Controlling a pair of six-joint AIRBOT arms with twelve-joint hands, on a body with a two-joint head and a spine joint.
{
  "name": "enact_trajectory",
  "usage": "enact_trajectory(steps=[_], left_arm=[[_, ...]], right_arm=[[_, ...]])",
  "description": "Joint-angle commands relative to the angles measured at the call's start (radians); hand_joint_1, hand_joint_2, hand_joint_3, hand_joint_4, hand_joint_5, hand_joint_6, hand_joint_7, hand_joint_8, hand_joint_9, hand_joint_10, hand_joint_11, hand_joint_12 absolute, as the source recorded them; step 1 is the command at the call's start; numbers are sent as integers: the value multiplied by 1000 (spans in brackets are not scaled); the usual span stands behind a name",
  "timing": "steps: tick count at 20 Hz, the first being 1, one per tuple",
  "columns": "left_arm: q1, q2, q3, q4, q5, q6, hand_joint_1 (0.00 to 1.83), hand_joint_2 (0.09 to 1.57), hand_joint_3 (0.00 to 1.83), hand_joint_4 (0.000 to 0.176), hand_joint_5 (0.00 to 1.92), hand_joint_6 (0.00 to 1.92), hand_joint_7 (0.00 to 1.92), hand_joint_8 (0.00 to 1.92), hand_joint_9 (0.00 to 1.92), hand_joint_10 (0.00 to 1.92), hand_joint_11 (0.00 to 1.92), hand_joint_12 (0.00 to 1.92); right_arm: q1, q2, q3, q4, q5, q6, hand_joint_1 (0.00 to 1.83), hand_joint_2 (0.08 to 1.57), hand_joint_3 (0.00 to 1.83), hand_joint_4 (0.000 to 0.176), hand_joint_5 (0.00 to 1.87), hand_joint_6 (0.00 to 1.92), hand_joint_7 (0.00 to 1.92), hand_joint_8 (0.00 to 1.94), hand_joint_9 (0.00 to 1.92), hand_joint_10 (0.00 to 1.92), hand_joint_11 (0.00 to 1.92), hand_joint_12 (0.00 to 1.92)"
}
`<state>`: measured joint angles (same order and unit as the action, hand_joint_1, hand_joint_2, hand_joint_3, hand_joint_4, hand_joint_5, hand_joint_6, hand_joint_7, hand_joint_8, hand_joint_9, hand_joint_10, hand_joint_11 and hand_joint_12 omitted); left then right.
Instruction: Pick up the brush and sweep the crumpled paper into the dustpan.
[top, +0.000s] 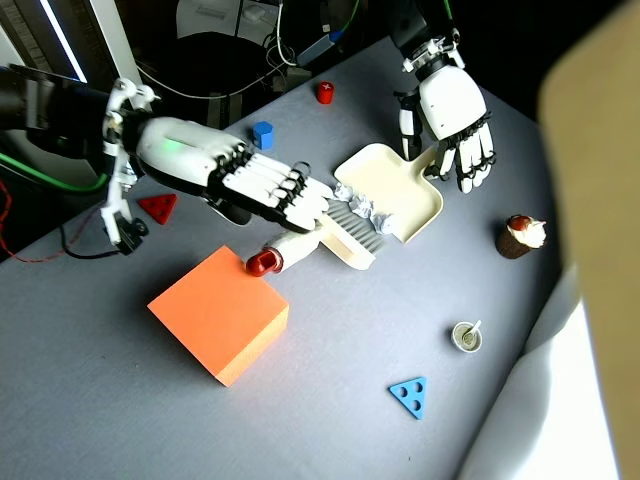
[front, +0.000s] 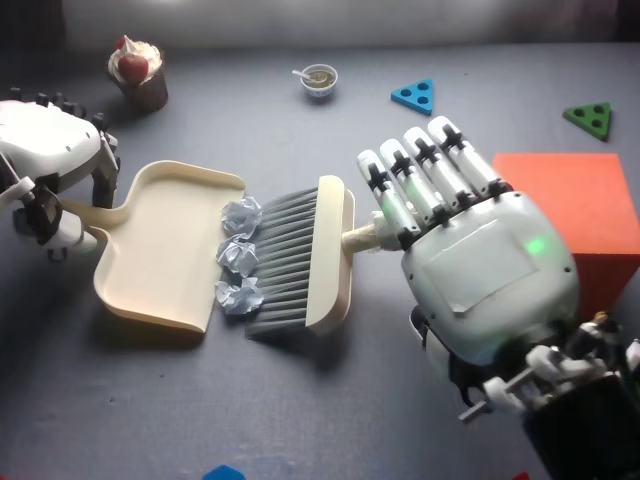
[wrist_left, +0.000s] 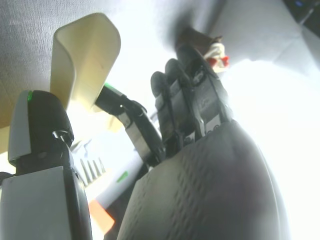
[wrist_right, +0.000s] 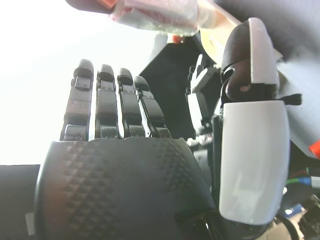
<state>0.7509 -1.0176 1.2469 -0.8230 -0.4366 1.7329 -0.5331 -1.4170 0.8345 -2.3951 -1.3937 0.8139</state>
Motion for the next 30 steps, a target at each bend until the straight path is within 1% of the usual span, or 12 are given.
enact_trajectory(steps=[1, 5, 9, 13, 17, 19, 22, 24, 26, 28, 29, 30], left_arm=[[-7, 7, -1, 26, -89, 4, 1103, 1107, 0, 0, 1004, 940, 431, 8, 357, 6, 216, 441], [-11, 2, -2, 26, -94, 4, 1104, 1106, 0, 0, 1006, 937, 408, 1, 351, 5, 221, 440], [-12, 0, -1, 27, -96, 4, 1101, 1105, 1, 0, 1007, 936, 403, 3, 337, 3, 194, 415], [-15, 1, 1, 26, -97, 4, 1104, 1100, 1, 0, 1018, 916, 407, 1, 349, 2, 231, 394], [-19, -1, 3, 28, -96, 4, 1114, 1094, 0, 0, 1035, 890, 390, 2, 347, 5, 238, 387], [-20, -1, 4, 28, -96, 4, 1095, 1099, 1, 0, 1021, 913, 389, 0, 340, 1, 216, 377], [-23, -2, 7, 28, -95, 4, 1101, 1099, 0, 0, 1022, 910, 361, 0, 317, 0, 197, 373], [-24, -2, 7, 28, -95, 4, 1093, 1098, 0, 5, 1022, 910, 375, 4, 333, 3, 214, 385], [-26, -3, 6, 28, -94, 4, 1098, 1099, 0, 0, 1022, 911, 395, 5, 348, 5, 213, 397], [-27, -3, 4, 28, -95, 4, 1082, 1097, 0, 33, 1024, 908, 399, 2, 343, 1, 216, 419], [-28, -3, 4, 28, -95, 4, 1090, 1098, 0, 12, 1023, 909, 404, 2, 345, 1, 221, 434], [-29, -4, 4, 28, -95, 4, 1091, 1098, 0, 8, 1022, 910, 402, 1, 347, 2, 207, 434]], right_arm=[[16, -7, 19, -77, -85, -3, 959, 983, 3, 0, 0, 0, 52, 0, 66, 0, 103, 0], [32, -65, 108, -54, -80, -3, 945, 975, 0, 0, 4, 1, 75, 7, 102, 12, 143, 17], [35, -98, 169, -52, -69, -3, 970, 968, 0, 0, 13, 5, 88, 7, 113, 9, 143, 16], [47, -127, 226, -47, -59, 9, 961, 975, 0, 0, 12, 4, 76, 2, 95, 0, 118, 4], [60, -163, 261, -43, -44, 21, 981, 966, 0, 0, 43, 11, 87, 5, 110, 6, 122, 7], [65, -170, 271, -38, -38, 23, 964, 976, 2, 0, 16, 1, 62, 0, 82, 0, 91, 1], [68, -180, 291, -21, -32, 31, 977, 974, 0, 0, 37, 7, 96, 11, 116, 11, 131, 19], [68, -189, 309, -21, -31, 31, 984, 971, 0, 0, 44, 8, 117, 15, 136, 15, 157, 30], [68, -194, 323, -22, -29, 31, 968, 990, 5, 0, 81, 7, 145, 7, 164, 8, 173, 33], [68, -197, 334, -22, -29, 33, 935, 1022, 5, 0, 120, 6, 175, 4, 184, 4, 209, 44], [68, -198, 338, -22, -28, 36, 910, 1041, 10, 0, 130, 6, 186, 6, 195, 6, 222, 48], [68, -198, 341, -22, -26, 38, 938, 1047, 4, 0, 231, 12, 290, 11, 288, 13, 292, 70]])
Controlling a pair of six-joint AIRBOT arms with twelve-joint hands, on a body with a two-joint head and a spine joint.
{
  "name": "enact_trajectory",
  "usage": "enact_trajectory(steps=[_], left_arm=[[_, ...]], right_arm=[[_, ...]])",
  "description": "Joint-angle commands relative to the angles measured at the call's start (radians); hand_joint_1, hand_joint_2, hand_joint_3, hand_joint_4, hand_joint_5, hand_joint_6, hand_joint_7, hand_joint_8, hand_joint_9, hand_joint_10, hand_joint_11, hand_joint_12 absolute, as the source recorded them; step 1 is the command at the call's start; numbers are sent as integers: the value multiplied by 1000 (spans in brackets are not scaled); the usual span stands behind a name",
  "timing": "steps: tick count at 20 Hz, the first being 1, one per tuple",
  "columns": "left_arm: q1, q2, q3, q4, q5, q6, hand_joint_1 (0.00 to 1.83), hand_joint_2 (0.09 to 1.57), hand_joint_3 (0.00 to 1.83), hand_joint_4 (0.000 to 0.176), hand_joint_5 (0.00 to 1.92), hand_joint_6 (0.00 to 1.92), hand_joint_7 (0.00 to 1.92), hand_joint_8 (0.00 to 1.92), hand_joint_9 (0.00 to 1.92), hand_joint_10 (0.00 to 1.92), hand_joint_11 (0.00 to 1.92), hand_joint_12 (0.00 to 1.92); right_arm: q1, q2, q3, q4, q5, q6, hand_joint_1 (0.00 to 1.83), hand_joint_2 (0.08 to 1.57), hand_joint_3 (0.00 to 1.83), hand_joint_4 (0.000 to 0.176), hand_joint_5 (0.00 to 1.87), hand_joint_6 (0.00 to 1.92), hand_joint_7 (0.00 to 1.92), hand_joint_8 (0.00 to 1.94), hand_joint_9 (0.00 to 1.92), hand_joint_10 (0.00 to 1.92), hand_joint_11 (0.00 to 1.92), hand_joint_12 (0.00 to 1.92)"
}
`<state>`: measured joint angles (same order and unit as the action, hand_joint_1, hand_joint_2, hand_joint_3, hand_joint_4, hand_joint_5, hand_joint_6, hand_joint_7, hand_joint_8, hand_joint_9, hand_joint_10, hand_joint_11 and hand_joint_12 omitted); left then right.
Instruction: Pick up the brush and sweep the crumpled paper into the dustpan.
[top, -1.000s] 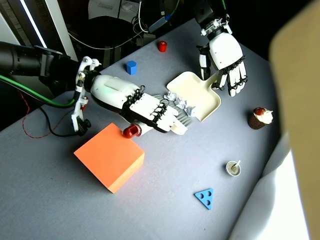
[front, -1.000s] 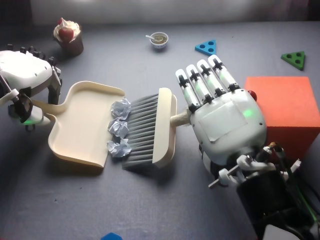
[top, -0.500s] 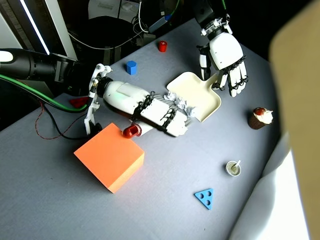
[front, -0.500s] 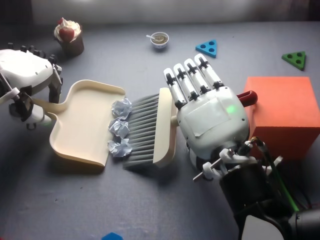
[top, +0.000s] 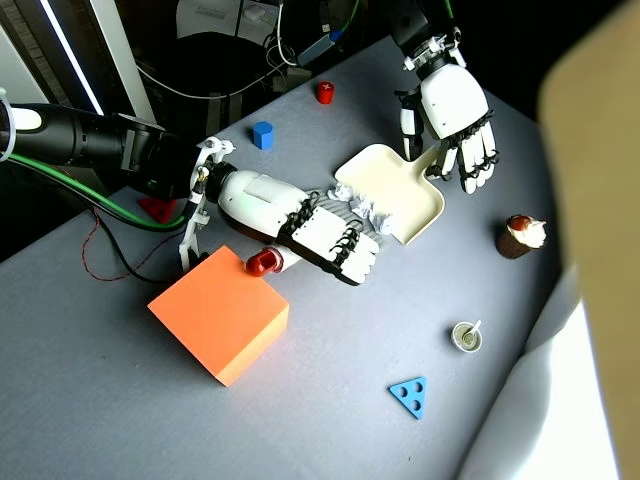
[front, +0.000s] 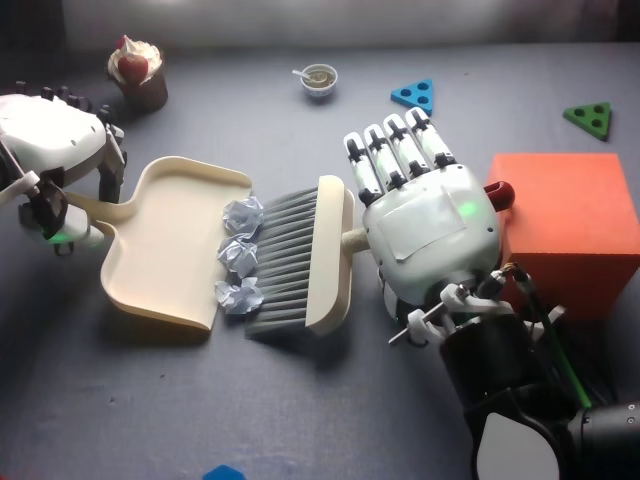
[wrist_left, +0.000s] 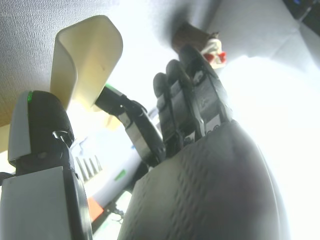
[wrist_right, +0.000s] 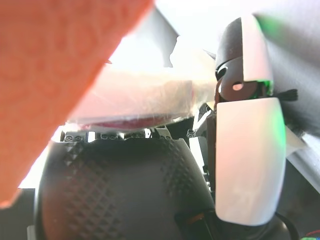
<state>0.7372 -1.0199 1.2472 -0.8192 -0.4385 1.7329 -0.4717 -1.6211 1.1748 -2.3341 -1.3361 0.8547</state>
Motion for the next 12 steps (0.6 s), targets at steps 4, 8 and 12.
enact_trajectory(steps=[4, 8, 12], left_arm=[[-17, -2, 5, 25, -96, 5, 1063, 1115, 2, 50, 985, 970, 376, 2, 323, 0, 172, 447], [-21, -2, 4, 23, -94, 5, 1071, 1096, 0, 69, 1027, 904, 377, 0, 335, 0, 177, 468], [-22, -4, 4, 22, -93, 5, 1072, 1092, 0, 72, 1034, 892, 379, 3, 306, 1, 130, 472]], right_arm=[[5, 2, 17, -91, -78, 2, 1081, 1017, 1, 0, 744, 16, 880, 8, 842, 73, 534, 503], [6, 6, 20, -114, -77, 3, 1196, 1030, 0, 0, 1175, 636, 875, 1891, 919, 1895, 819, 1909], [11, 24, 6, -133, -77, 3, 1184, 1064, 3, 0, 1089, 803, 1204, 1941, 1352, 1921, 1422, 1921]])
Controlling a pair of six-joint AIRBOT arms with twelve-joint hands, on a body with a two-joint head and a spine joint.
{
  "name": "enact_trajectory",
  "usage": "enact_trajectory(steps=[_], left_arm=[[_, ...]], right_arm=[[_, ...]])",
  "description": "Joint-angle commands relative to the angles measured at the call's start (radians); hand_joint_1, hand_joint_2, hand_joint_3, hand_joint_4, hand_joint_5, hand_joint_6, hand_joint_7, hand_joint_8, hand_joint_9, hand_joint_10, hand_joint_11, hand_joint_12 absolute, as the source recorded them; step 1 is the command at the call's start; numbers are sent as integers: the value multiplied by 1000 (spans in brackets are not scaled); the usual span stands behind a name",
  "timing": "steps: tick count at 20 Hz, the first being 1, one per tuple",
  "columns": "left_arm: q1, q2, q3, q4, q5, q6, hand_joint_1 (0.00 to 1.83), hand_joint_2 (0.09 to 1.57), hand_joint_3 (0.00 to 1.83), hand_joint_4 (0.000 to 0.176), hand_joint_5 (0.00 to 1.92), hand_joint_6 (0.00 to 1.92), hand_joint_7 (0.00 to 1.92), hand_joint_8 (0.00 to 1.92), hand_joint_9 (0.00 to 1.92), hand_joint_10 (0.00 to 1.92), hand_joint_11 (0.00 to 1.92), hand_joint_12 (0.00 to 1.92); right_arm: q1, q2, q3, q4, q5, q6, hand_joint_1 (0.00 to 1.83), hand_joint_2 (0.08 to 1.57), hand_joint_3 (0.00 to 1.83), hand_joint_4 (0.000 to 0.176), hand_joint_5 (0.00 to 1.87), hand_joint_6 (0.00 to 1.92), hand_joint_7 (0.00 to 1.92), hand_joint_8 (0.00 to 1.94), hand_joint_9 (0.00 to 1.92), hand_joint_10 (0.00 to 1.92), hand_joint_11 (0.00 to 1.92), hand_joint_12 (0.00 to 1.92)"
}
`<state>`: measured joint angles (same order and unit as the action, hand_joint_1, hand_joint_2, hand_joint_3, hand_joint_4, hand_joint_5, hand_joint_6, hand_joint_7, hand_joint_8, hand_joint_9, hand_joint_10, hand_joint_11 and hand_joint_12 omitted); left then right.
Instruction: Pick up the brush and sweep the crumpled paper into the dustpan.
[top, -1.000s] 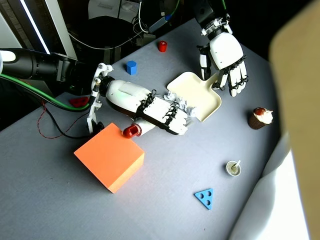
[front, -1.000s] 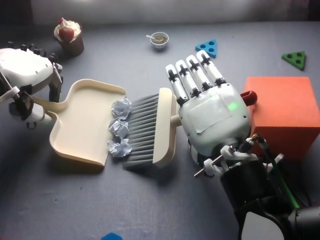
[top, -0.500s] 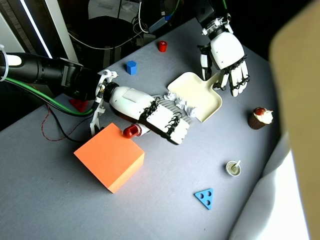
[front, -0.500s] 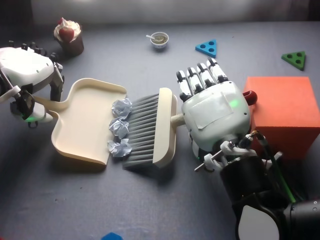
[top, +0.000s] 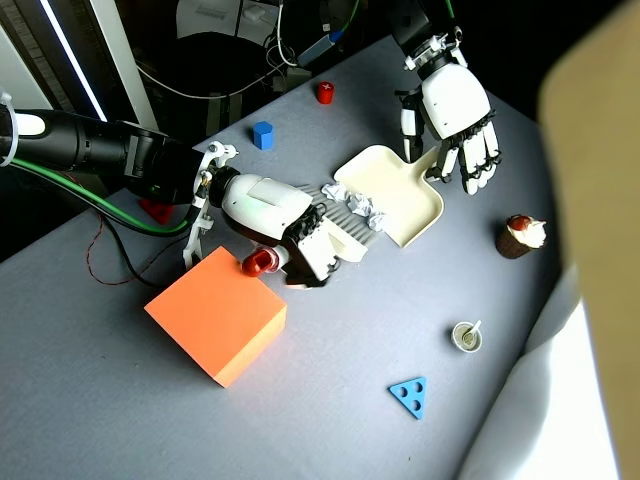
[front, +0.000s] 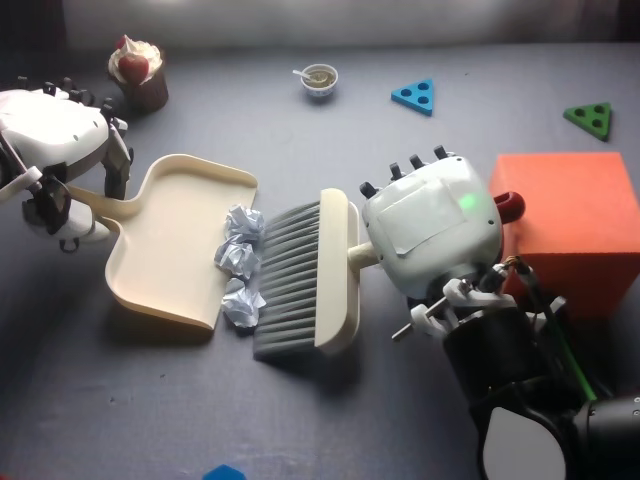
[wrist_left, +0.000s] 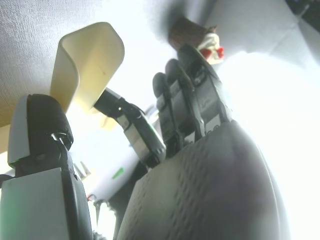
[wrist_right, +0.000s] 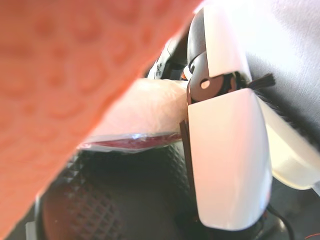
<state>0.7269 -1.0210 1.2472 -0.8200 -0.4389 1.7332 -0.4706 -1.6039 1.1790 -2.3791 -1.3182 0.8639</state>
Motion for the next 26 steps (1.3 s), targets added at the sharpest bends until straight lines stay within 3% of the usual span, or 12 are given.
enact_trajectory(steps=[1, 2, 4, 6, 7, 9, 10, 12, 13, 20, 25, 26], left_arm=[[-11, -3, 4, 23, -93, 5, 1065, 1095, 1, 85, 1025, 906, 366, 0, 292, 0, 125, 480], [-11, -3, 4, 23, -93, 5, 1042, 1109, 1, 117, 991, 959, 350, 0, 278, 0, 109, 495], [-11, -3, 5, 23, -91, 5, 1104, 1083, 0, 0, 1057, 854, 382, 3, 320, 5, 139, 533], [-11, -3, 4, 23, -90, 5, 1102, 1077, 0, 15, 1069, 834, 376, 0, 302, 0, 129, 540], [-11, -3, 3, 23, -91, 5, 1080, 1086, 1, 58, 1045, 872, 379, 0, 306, 1, 130, 545], [-11, -3, 2, 23, -91, 5, 1075, 1088, 1, 68, 1041, 880, 394, 5, 323, 7, 125, 542], [-11, -3, 2, 23, -92, 5, 1095, 1088, 0, 15, 1043, 877, 395, 3, 318, 3, 101, 527], [-11, -3, 3, 23, -92, 5, 1089, 1090, 1, 29, 1038, 884, 400, 3, 327, 4, 116, 527], [-11, -2, 3, 23, -92, 5, 1119, 1076, 0, 0, 1072, 827, 391, 3, 328, 2, 129, 533], [-11, -3, 8, 24, -90, 7, 1078, 1089, 0, 60, 1041, 880, 392, 1, 328, 1, 117, 541], [-11, -2, 11, 25, -89, 7, 1096, 1085, 0, 16, 1052, 861, 394, 4, 323, 4, 131, 554], [-11, -1, 10, 26, -89, 7, 1090, 1087, 0, 31, 1047, 869, 388, 1, 317, 2, 128, 552]], right_arm=[[8, 13, -7, -97, -94, -7, 1266, 1121, 3, 0, 991, 1083, 1210, 1941, 1365, 1921, 1474, 1921], [8, 18, -12, -101, -89, -11, 1332, 1165, 6, 0, 894, 1753, 1192, 1941, 1375, 1921, 1505, 1921], [8, 40, -30, -119, -78, -19, 1514, 1221, 4, 0, 1070, 1914, 1075, 1941, 1365, 1921, 1555, 1921], [7, 58, -45, -125, -74, -30, 1570, 1236, 1, 0, 981, 1921, 1053, 1941, 1337, 1921, 1549, 1921], [8, 66, -53, -125, -70, -39, 1579, 1242, 0, 48, 959, 1921, 1019, 1941, 1314, 1921, 1529, 1921], [24, 90, -75, -125, -61, -62, 1578, 1263, 3, 78, 919, 1921, 953, 1941, 1294, 1921, 1512, 1921], [34, 105, -91, -125, -50, -67, 1578, 1260, 1, 94, 908, 1921, 932, 1941, 1283, 1921, 1504, 1921], [56, 140, -125, -125, -22, -72, 1583, 1257, 0, 104, 897, 1921, 941, 1941, 1282, 1921, 1491, 1921], [74, 169, -154, -125, 9, -87, 1577, 1260, 1, 109, 898, 1921, 964, 1941, 1288, 1921, 1492, 1921], [193, 266, -246, -8, 125, -293, 1552, 1248, 0, 113, 932, 1921, 1028, 1941, 1302, 1921, 1479, 1921], [296, 305, -307, 133, 219, -559, 1537, 1249, 2, 102, 927, 1921, 1007, 1941, 1296, 1921, 1470, 1921], [316, 308, -312, 138, 257, -626, 1540, 1249, 1, 98, 936, 1921, 1009, 1941, 1296, 1921, 1469, 1921]])
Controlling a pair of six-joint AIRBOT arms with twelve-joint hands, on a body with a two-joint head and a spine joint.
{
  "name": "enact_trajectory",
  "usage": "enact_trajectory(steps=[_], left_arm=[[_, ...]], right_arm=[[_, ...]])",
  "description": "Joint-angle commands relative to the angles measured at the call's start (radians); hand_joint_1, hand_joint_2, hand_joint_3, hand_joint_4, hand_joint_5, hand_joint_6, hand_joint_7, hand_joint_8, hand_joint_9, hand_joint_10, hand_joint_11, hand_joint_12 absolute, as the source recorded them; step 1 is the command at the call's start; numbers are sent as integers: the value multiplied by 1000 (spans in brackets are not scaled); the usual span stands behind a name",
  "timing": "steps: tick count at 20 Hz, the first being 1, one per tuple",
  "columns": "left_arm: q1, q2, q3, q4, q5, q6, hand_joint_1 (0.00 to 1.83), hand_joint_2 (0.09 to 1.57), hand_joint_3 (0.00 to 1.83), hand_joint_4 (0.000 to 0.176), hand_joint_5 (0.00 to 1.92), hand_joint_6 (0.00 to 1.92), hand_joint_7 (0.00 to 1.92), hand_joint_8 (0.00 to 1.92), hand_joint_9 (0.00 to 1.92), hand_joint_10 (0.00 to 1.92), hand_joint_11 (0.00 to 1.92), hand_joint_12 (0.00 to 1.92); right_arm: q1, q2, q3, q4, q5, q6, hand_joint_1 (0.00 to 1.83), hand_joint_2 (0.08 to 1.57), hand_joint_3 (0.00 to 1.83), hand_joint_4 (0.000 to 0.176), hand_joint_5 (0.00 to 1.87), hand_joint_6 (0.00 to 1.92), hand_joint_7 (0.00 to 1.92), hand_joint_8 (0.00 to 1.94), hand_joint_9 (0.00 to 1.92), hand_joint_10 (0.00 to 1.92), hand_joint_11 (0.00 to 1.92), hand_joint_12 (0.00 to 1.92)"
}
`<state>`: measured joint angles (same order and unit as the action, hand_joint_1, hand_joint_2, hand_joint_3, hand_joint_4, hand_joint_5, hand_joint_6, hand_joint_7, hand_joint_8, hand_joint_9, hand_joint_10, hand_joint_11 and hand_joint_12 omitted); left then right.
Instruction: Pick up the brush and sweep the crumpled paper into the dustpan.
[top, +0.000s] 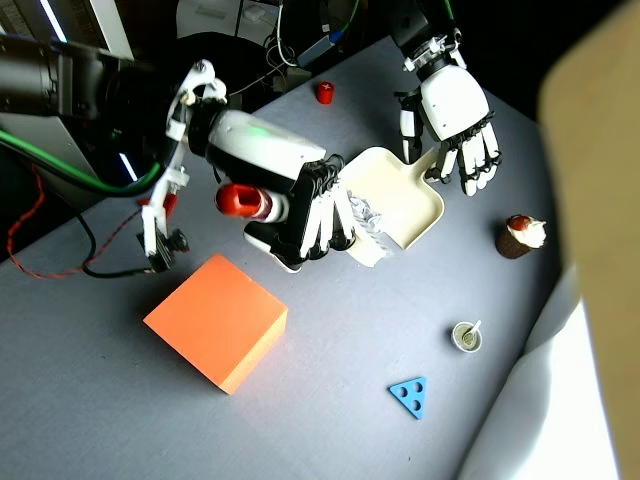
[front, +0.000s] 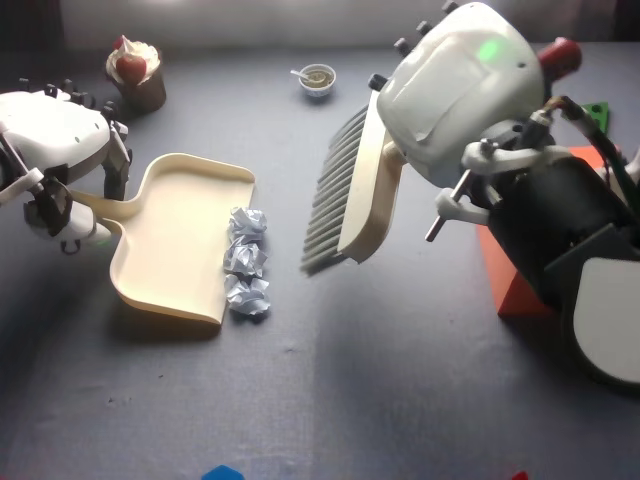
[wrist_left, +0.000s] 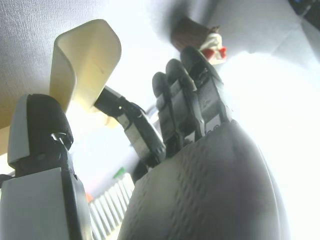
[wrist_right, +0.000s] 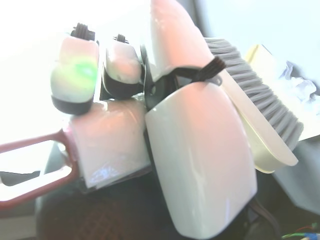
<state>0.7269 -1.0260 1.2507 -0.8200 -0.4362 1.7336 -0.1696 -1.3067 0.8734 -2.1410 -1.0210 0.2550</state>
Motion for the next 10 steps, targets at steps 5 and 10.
enact_trajectory(steps=[5, 10], left_arm=[[-12, 3, 9, 27, -92, 6, 1089, 1086, 0, 36, 1049, 867, 393, 2, 327, 3, 119, 586], [-12, 4, 9, 26, -97, 6, 1081, 1087, 1, 54, 1044, 874, 393, 0, 338, 0, 155, 551]], right_arm=[[145, -12, -11, 177, 52, -357, 1550, 1246, 0, 88, 936, 1921, 1009, 1941, 1287, 1921, 1459, 1921], [163, -43, -23, 323, 74, -536, 1545, 1257, 2, 96, 907, 1921, 1005, 1941, 1270, 1921, 1451, 1921]])
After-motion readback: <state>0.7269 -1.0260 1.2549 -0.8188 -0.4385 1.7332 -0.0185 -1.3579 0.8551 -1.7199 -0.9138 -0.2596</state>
